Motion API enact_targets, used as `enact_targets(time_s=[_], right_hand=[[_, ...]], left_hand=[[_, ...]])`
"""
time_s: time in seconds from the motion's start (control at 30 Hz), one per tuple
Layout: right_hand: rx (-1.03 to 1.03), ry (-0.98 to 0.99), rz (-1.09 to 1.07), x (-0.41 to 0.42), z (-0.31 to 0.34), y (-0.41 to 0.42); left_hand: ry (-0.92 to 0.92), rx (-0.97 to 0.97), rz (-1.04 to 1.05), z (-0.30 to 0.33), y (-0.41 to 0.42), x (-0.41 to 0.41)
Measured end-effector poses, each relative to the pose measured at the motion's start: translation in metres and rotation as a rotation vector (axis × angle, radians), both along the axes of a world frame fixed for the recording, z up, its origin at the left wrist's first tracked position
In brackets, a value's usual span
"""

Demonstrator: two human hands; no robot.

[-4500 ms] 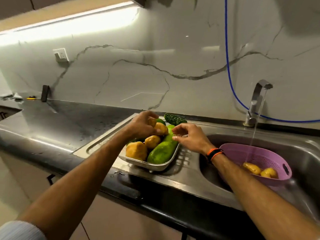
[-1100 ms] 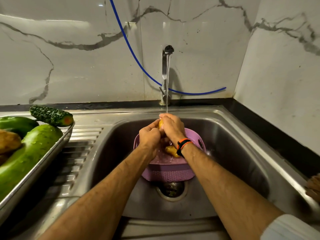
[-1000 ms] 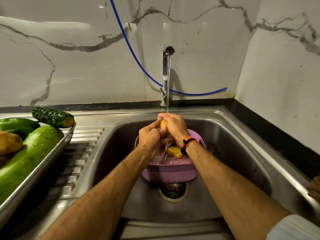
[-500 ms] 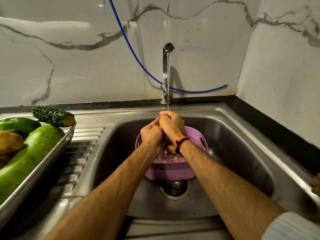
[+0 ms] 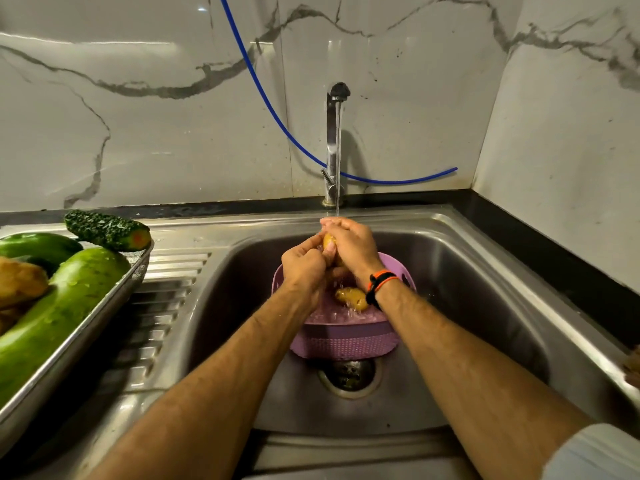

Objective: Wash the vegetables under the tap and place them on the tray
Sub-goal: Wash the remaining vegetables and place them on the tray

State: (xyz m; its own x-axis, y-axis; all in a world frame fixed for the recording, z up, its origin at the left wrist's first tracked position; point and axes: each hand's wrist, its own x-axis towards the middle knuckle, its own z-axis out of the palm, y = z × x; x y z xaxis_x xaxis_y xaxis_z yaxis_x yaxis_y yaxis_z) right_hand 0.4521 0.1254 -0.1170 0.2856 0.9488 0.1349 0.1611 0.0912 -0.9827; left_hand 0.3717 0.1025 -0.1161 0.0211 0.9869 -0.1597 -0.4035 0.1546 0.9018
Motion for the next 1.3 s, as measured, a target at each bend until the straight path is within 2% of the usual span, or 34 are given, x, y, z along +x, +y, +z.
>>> enact_targets(time_s=[0.1,0.2,0.27,0.53,0.63,0.73,0.87,0.93,1.07,1.23,1.3], right_hand=[[0.017,-0.091,-0.082,-0.008,-0.002,-0.001],[-0.071,-0.001,-0.034,0.001,0.007,0.001],[-0.085,0.054,0.035,0.007,0.009,0.000],[-0.034,-0.132,0.023,0.017,-0.001,0.003],[-0.054,-0.147,0.015,0.019,-0.003,0.003],[-0.054,-0.061,-0.053,0.022,-0.003,0.004],[-0.069,0.128,-0.008,0.023,-0.004,0.006],[-0.072,0.095,0.015,0.020,-0.006,0.006],[-0.048,-0.150,0.031,0.013,-0.002,-0.001],[0.017,-0.047,0.008,0.005,-0.001,0.002],[0.016,-0.035,0.014,0.005,-0.002,0.000]], left_hand=[[-0.029,-0.008,0.029,0.000,-0.002,0.003],[-0.018,-0.015,-0.127,0.002,-0.001,-0.007],[-0.006,-0.008,-0.150,0.002,0.000,-0.009],[0.227,0.102,0.035,-0.011,0.012,-0.005],[0.297,0.118,0.023,-0.012,0.013,-0.008],[0.232,0.066,-0.014,-0.011,0.016,-0.010],[0.193,-0.007,-0.071,-0.008,0.013,-0.010],[0.142,-0.007,-0.073,-0.006,0.010,-0.007],[0.123,0.013,0.014,-0.008,0.010,-0.002],[0.000,-0.062,-0.065,-0.003,0.007,-0.003],[0.006,-0.050,-0.080,-0.003,0.005,-0.002]])
